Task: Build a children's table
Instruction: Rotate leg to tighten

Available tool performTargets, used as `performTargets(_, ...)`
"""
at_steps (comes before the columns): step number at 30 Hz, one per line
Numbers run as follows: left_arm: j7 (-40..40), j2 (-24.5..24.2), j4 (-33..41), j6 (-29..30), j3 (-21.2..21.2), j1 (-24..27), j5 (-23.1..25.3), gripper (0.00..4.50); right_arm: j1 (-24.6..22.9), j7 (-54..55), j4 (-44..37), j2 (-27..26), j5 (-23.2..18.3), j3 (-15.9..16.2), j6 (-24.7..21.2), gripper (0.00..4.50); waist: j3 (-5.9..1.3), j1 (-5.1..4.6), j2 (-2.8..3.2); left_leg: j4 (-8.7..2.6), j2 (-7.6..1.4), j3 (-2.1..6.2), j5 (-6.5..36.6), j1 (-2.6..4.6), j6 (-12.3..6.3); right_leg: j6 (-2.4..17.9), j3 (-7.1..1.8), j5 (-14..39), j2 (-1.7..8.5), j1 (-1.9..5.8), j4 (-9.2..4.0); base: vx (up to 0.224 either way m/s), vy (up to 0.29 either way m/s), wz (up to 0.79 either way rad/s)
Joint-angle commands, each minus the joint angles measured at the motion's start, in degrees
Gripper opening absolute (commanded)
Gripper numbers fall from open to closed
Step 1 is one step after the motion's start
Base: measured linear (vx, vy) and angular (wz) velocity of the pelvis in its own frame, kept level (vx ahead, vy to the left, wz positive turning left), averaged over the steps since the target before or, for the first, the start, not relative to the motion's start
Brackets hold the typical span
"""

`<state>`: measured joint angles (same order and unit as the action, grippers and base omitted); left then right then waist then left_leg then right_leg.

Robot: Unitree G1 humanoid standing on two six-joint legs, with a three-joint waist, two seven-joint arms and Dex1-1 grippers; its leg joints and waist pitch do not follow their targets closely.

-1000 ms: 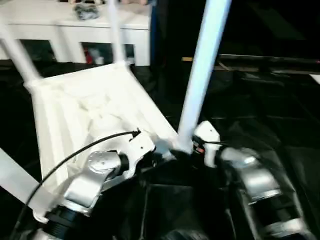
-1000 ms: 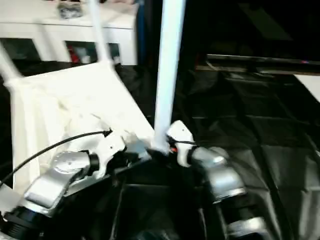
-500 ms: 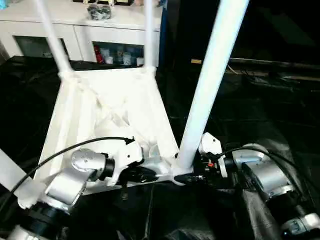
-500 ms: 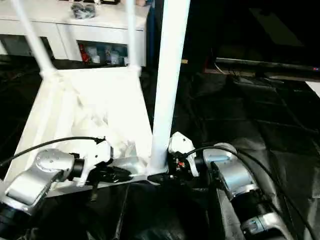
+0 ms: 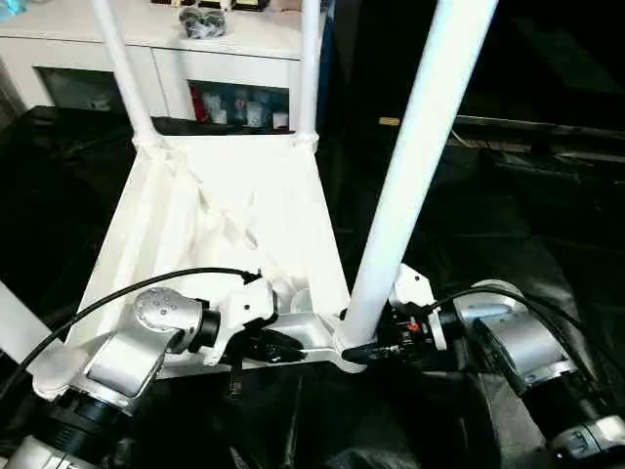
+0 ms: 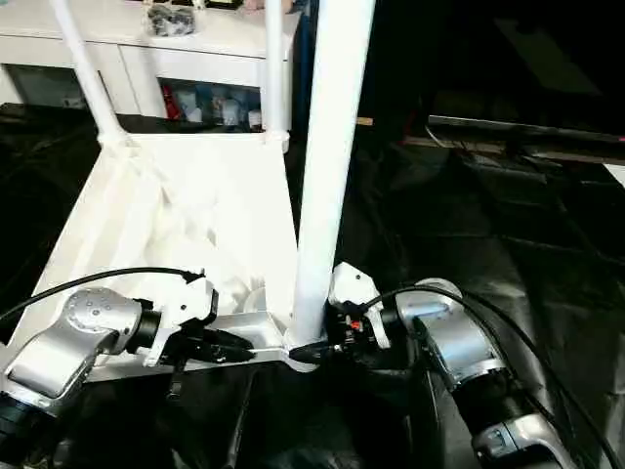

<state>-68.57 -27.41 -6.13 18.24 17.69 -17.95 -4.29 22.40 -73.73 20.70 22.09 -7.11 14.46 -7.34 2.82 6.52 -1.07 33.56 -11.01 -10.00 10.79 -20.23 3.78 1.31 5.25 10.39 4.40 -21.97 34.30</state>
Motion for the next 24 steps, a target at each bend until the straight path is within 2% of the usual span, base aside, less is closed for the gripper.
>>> performTargets(1,6.18,3.72,-0.43,-1.05,0.21,-1.34,1.08,0.0,-0.01,3.87,-0.95,-4.25,-0.9,1.5,0.42,2.67,-3.07,-0.35,-0.03,-4.31,-2.79,0.65,12.45,0.65,-1.44,11.07,-3.47,15.98,4.47,2.02,-4.07,0.0,0.0,0.0)
performTargets(2,9.11,5.23,-0.54,-0.28,0.12,-1.54,2.07,0.0,0.44,9.42,0.76,-6.56,0.4,0.55,0.78,2.67,-2.96,-0.64,0.17,-4.42,-2.72,0.75,13.69,0.47,-0.65,10.28,-3.41,18.44,4.53,2.04,-4.32,0.0,0.0,0.0)
performTargets(3,11.16,6.45,-0.34,0.23,0.27,-1.54,2.78,0.0,0.91,14.22,2.22,-8.56,1.27,-0.35,0.23,2.66,-2.89,-0.75,0.06,-4.48,-2.64,0.83,14.51,0.54,-0.31,9.79,-3.33,20.11,4.58,2.0,-4.56,0.0,0.0,0.0)
performTargets(4,13.68,8.0,-0.02,0.9,0.53,-1.51,3.67,0.0,1.52,20.41,4.11,-11.12,2.34,-1.48,-0.59,2.66,-2.8,-1.23,-0.1,-4.64,-2.55,1.05,15.73,0.55,0.69,8.17,-3.31,24.19,4.7,1.97,-4.84,0.0,0.0,0.0)
performTargets(5,13.68,8.0,-0.02,0.9,0.53,-1.51,3.67,0.0,1.52,20.41,4.11,-11.12,2.34,-1.48,-0.59,2.66,-2.69,-1.76,-0.13,-4.73,-2.36,1.33,16.69,0.28,0.98,6.93,-2.99,27.11,4.75,2.17,-5.16,0.0,0.0,0.0)
performTargets(6,16.39,9.46,0.13,1.98,0.69,-1.62,4.73,0.0,2.21,26.03,5.75,-13.15,3.53,-2.39,-0.62,2.65,-2.74,-1.93,0.06,-4.77,-2.33,1.47,16.94,0.07,1.08,6.25,-2.86,28.11,4.76,2.37,-5.18,0.0,0.0,0.0)
performTargets(7,20.26,11.77,0.22,3.41,1.23,-1.9,6.43,0.0,3.06,32.86,7.26,-16.21,3.99,-3.99,-1.36,2.65,-2.65,-2.22,0.21,-4.89,-2.4,1.52,17.11,-0.04,1.4,5.72,-2.86,28.85,4.7,2.22,-5.27,0.0,0.0,0.0)
performTargets(9,23.33,13.48,0.02,4.33,1.51,-2.19,7.64,0.0,3.35,36.79,7.48,-18.04,4.91,-4.55,-1.56,2.65,-2.73,-2.99,0.08,-4.73,-2.16,1.77,18.99,0.31,2.01,4.28,-2.56,32.02,4.85,1.9,-6.05,0.0,0.0,0.0)
performTargets(10,24.07,13.93,-0.06,4.51,1.59,-2.27,7.91,0.0,3.37,37.53,7.39,-18.42,5.29,-4.48,-1.57,2.65,-2.89,-2.98,0.04,-4.6,-2.13,1.77,18.56,0.34,1.75,4.32,-2.61,31.22,4.89,1.93,-6.02,0.0,0.0,0.0)
performTargets(11,26.86,15.69,-0.85,4.79,1.62,-2.75,8.99,0.0,2.95,36.76,6.15,-18.39,7.89,-2.04,0.77,2.65,-2.89,-3.04,0.14,-4.6,-2.22,1.6,18.06,0.34,1.19,4.88,-2.8,28.98,4.67,1.75,-5.94,0.0,0.0,0.0)
performTargets(13,27.62,16.41,-1.22,4.79,1.57,-2.94,9.14,0.0,2.63,35.86,5.44,-18.3,8.62,-1.06,1.65,2.65,-3.0,-2.78,0.16,-4.47,-2.36,1.32,17.02,0.6,0.47,6.28,-3.09,24.59,4.48,1.54,-5.61,0.0,0.0,0.0)
performTargets(14,27.59,16.82,-1.44,4.7,1.66,-3.06,9.11,0.0,2.42,34.98,5.03,-18.52,8.16,-1.01,1.67,3.21,-3.08,-2.71,0.17,-4.51,-2.38,1.21,16.01,0.53,-0.05,7.41,-3.2,21.4,4.37,1.63,-5.23,0.0,0.0,0.0)
performTargets(15,26.61,16.81,-1.34,4.5,2.05,-3.0,8.91,0.0,2.19,33.44,4.26,-19.01,5.63,-2.27,0.14,3.35,-3.08,-2.79,0.19,-4.6,-2.42,1.23,15.24,0.18,-0.38,8.12,-3.16,19.23,4.29,1.95,-4.88,0.0,0.0,0.0)
performTargets(17,24.95,15.61,-0.76,4.43,2.41,-2.6,8.88,0.0,2.14,30.94,3.33,-17.9,4.0,-2.65,-1.18,3.41,-3.2,-2.7,0.22,-4.51,-2.42,1.15,14.59,0.17,-0.81,8.79,-3.2,17.13,4.29,2.08,-4.62,0.0,0.0,0.0)
performTargets(18,24.95,15.61,-0.76,4.43,2.41,-2.6,8.88,0.0,2.14,30.94,3.33,-17.9,4.0,-2.65,-1.18,3.56,-3.2,-2.78,0.26,-4.54,-2.46,1.17,14.06,0.01,-0.96,9.22,-3.21,16.08,4.31,2.21,-4.46,0.0,0.0,0.0)
performTargets(19,23.61,14.75,-0.34,4.27,2.29,-2.32,8.58,0.0,2.08,29.33,2.85,-16.68,3.71,-2.41,-0.98,3.72,-3.24,-2.67,0.27,-4.45,-2.44,1.06,13.96,0.2,-1.08,9.47,-3.2,15.79,4.33,2.15,-4.53,0.0,0.0,0.0)
performTargets(20,22.8,14.24,-0.21,4.28,2.28,-2.31,8.3,0.0,2.16,28.48,2.69,-15.93,3.47,-2.28,-0.85,3.81,-3.3,-2.62,0.74,-4.35,-2.43,1.05,13.78,0.27,-1.1,9.79,-3.29,15.0,4.35,2.13,-4.37,0.0,0.0,0.0)
performTargets(21,22.8,14.24,-0.21,4.28,2.28,-2.31,8.3,0.0,2.16,28.48,2.69,-15.93,3.47,-2.28,-0.85,3.84,-3.27,-2.76,0.5,-4.38,-2.41,0.99,13.54,0.11,-1.35,10.17,-3.25,14.1,4.28,2.27,-4.36,0.0,0.0,0.0)
performTargets(24,17.11,10.91,0.78,2.73,2.43,-1.79,6.27,0.0,2.5,22.84,1.74,-11.92,2.57,-2.47,-0.12,4.08,-3.35,-2.72,0.5,-4.32,-2.43,1.04,12.53,0.02,-1.89,10.62,-3.19,12.34,4.2,2.47,-4.1,0.0,0.0,0.0)
